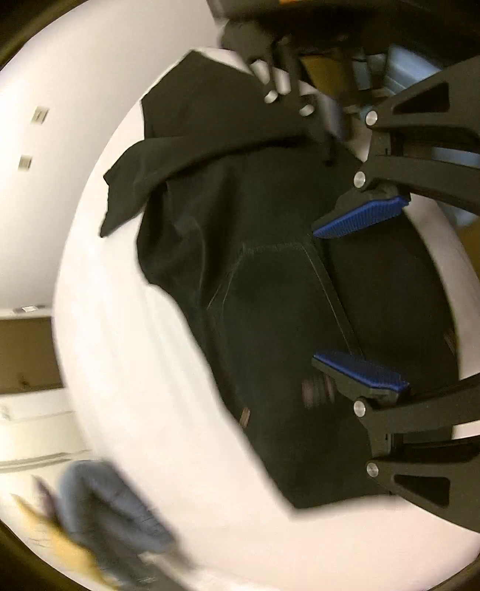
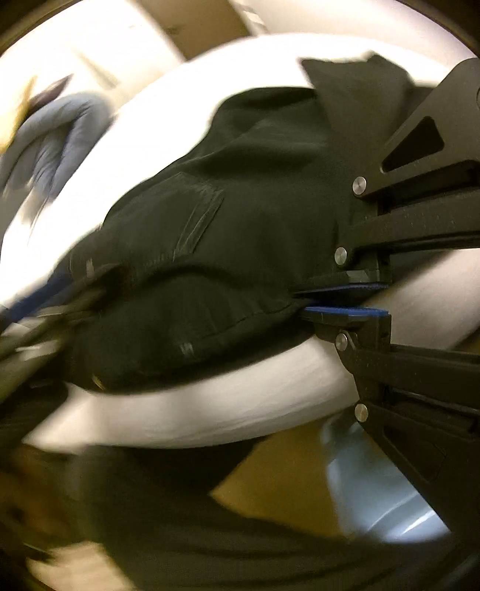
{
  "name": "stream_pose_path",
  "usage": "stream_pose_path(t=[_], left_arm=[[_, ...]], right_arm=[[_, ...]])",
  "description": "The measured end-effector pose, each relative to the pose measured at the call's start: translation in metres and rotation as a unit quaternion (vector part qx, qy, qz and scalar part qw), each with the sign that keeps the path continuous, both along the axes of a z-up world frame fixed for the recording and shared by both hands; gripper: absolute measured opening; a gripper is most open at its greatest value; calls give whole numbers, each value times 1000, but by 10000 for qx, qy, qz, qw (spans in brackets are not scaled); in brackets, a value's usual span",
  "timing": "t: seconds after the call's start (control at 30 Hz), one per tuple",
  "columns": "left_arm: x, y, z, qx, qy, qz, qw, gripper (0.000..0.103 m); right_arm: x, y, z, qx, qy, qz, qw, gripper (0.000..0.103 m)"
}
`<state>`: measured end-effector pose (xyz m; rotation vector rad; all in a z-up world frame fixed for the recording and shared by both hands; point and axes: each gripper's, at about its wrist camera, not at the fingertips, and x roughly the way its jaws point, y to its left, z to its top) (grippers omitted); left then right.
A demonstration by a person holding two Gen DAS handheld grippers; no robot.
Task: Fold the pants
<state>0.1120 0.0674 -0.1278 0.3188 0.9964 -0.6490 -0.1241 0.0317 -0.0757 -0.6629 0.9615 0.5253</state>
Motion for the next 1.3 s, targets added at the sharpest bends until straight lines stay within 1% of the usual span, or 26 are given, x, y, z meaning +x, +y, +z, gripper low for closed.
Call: stream_pose_path(t=[0.07, 0.1, 0.13, 0.17, 0.2, 0.23, 0.27, 0.37, 0.4, 0.43, 0.47, 0.5, 0.53, 0.57, 0.6, 0.63, 0.67, 0.73, 0.77, 0.83, 0.9, 0.97, 1.0, 1.07, 1.2, 1.3], left_arm=[[3, -13, -28, 103, 404, 100, 9991, 67], [-1, -19, -41, 242, 373, 167, 9989, 67], [-5, -22, -42, 264, 232, 193, 9992, 70], [-6, -24, -40, 291, 230, 214, 9991, 70], [-6, -25, -37, 291, 257, 213, 9990, 69], [-6, -26, -33, 281, 245, 219, 9991, 68], [-6, -26, -28, 250, 205, 238, 9992, 63], [-8, -33, -10, -76, 10, 275, 9996, 62], [-8, -35, -6, -154, -4, 304, 9994, 62], [-6, -37, -6, -230, 16, 358, 9991, 62], [-2, -40, -10, -333, 130, 454, 9983, 63], [1, -42, -17, -347, 267, 520, 9977, 63], [3, -45, -27, -287, 446, 579, 9969, 63], [3, -49, -34, -208, 498, 621, 9966, 64], [0, -50, -35, -196, 380, 615, 9972, 66], [-1, -52, -35, -194, 375, 608, 9973, 69], [-1, -54, -35, -186, 380, 616, 9972, 71], [0, -60, -36, -168, 416, 627, 9970, 73], [1, -62, -36, -141, 424, 626, 9970, 74], [3, -69, -41, -99, 414, 639, 9970, 75], [3, -71, -43, -72, 395, 667, 9970, 76], [3, -70, -46, -70, 375, 687, 9969, 76], [3, -70, -46, -84, 365, 692, 9969, 76], [3, -70, -47, -135, 365, 709, 9967, 76], [0, -59, -45, -169, 350, 710, 9967, 76], [-3, -50, -44, -203, 341, 710, 9967, 77]], right_arm=[[3, -21, 16, 881, 272, -480, 9946, 16], [5, -33, 23, 1394, 488, -730, 9863, 17], [8, -52, 30, 1991, 752, -1093, 9709, 17], [11, -68, 35, 2360, 907, -1456, 9565, 17], [15, -87, 40, 2592, 1003, -1870, 9422, 17], [19, -102, 44, 2682, 1017, -2151, 9335, 17], [25, -123, 51, 2806, 927, -2460, 9231, 17], [47, -190, 74, 3266, 433, -3268, 8858, 20], [57, -214, 82, 3378, 232, -3530, 8722, 31], [66, -231, 88, 3429, 58, -3734, 8620, 49], [76, -252, 96, 3417, -237, -4027, 8488, 53], [86, -270, 105, 3265, -616, -4308, 8391, 53], [95, -281, 112, 3149, -888, -4383, 8372, 56], [107, -289, 122, 2868, -1222, -4410, 8416, 62], [118, -291, 129, 2533, -1477, -4472, 8450, 78], [133, -293, 135, 2293, -1695, -4464, 8482, 88], [144, -294, 138, 2257, -1753, -4392, 8517, 89], [177, -296, 136, 1848, -1538, -4534, 8583, 88], [202, -300, 128, 1449, -1206, -4774, 8582, 88], [249, -304, 105, 1005, -373, -5021, 8581, 88], [277, -307, 87, 957, 129, -5227, 8471, 88], [309, -318, 65, 911, 543, -5507, 8279, 87], [320, -322, 57, 865, 602, -5662, 8175, 87], [333, -323, 47, 892, 611, -5852, 8037, 87], [358, -330, 28, 667, 792, -6039, 7903, 85], [369, -327, 12, 567, 993, -6138, 7811, 81]])
